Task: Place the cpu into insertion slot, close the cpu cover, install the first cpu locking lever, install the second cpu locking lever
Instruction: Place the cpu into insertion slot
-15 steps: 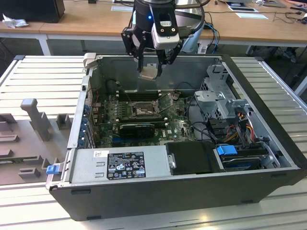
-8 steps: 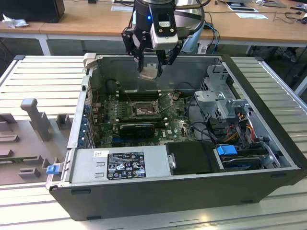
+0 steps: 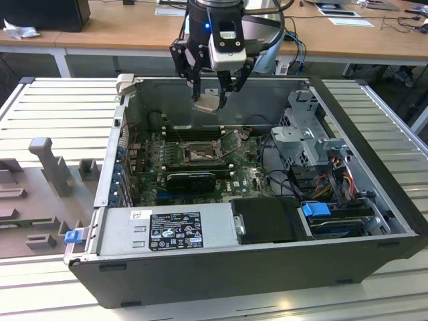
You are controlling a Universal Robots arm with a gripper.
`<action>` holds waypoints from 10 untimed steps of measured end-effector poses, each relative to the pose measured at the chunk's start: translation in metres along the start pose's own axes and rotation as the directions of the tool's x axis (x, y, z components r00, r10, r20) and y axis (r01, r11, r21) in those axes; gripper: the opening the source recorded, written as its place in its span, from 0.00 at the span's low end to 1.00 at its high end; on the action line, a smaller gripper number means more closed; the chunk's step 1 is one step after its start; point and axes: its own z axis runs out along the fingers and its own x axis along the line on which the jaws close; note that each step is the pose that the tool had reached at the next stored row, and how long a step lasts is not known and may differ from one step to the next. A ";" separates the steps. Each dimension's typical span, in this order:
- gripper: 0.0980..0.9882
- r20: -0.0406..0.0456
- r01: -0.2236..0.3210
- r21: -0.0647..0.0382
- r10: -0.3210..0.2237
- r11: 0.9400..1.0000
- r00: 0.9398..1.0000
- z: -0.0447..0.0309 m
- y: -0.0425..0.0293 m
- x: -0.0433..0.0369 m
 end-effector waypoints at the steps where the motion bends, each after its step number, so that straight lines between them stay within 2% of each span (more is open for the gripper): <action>1: 0.48 0.000 -0.001 0.000 0.001 1.000 1.000 0.0001 0.0000 0.0000; 10: 0.48 0.002 -0.027 -0.001 0.027 1.000 1.000 0.0003 0.0000 0.0000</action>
